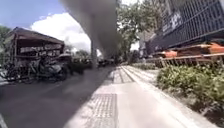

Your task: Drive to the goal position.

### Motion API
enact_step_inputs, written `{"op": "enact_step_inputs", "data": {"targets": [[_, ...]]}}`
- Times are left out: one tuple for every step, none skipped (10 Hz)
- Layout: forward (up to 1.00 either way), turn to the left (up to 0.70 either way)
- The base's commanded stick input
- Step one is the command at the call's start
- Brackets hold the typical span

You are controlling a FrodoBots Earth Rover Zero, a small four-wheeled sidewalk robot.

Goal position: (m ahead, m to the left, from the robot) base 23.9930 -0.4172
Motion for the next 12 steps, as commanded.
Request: {"op": "enact_step_inputs", "data": {"targets": [[0.7, 0.0], [0.7, 0.0], [0.7, 0.0], [0.7, 0.0], [0.7, 0.0], [0.7, 0.0], [0.7, 0.0], [0.7, 0.0], [0.7, 0.0], [0.7, 0.0], [0.7, 0.0], [0.7, 0.0]]}}
